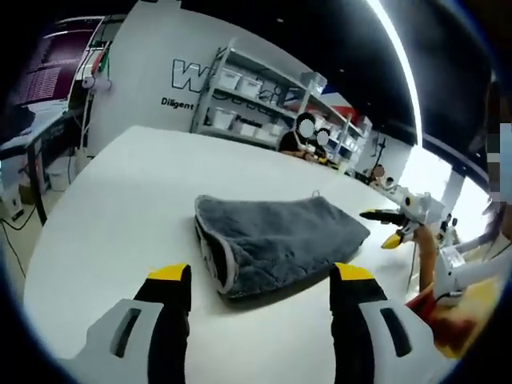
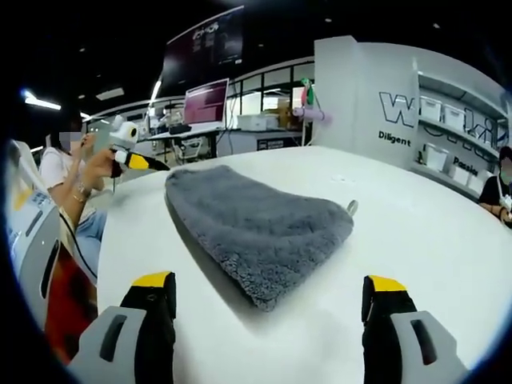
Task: Fold the towel on the table until its edges align and the towel forms a compact rectangular stack.
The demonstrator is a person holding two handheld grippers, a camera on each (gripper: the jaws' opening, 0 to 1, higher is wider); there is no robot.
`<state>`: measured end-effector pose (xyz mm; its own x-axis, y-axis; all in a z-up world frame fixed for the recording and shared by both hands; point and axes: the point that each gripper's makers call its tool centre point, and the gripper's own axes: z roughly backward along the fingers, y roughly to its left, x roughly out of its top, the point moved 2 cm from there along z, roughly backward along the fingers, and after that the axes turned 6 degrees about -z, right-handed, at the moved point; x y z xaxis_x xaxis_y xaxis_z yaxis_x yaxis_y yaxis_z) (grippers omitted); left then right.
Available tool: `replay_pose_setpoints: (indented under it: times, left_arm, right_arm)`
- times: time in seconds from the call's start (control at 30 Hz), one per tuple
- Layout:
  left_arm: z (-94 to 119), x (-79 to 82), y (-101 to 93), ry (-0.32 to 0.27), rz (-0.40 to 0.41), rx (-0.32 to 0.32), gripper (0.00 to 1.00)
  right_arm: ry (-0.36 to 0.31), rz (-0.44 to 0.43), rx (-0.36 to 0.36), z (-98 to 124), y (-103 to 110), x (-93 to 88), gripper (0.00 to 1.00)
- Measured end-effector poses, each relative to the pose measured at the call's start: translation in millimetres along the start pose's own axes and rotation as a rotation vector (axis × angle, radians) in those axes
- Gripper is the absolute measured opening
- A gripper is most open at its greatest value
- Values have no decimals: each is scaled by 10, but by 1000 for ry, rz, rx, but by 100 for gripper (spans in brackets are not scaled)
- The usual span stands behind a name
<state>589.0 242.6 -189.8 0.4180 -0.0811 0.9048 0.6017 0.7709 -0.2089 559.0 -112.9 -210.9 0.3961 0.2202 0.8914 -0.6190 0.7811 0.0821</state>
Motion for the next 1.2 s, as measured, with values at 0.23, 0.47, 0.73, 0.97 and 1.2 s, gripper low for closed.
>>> replay_pose_setpoints:
  times: [0.23,0.47,0.73,0.97,1.2]
  left_arm:
    - [-1,-95,-135,64,-92,-16,91]
    - [21,-244,-149,156,-240,-11,99]
    - [146,-194,-12,95,-226,-2,99]
    - [289,-316,215,110,-224,24,99]
    - [289,-324,181,84,-213,26,98]
  right_arm:
    - [1,-24,-23,6,-46,3,99]
    - [-37,-58,-13,39,-15,40,99]
    - [-81,-109,-40,47,-30,123,99]
    - [-114,-163,-70,-5,-83,225,99]
    - [-163,-183,-95,-79,-119,327,90]
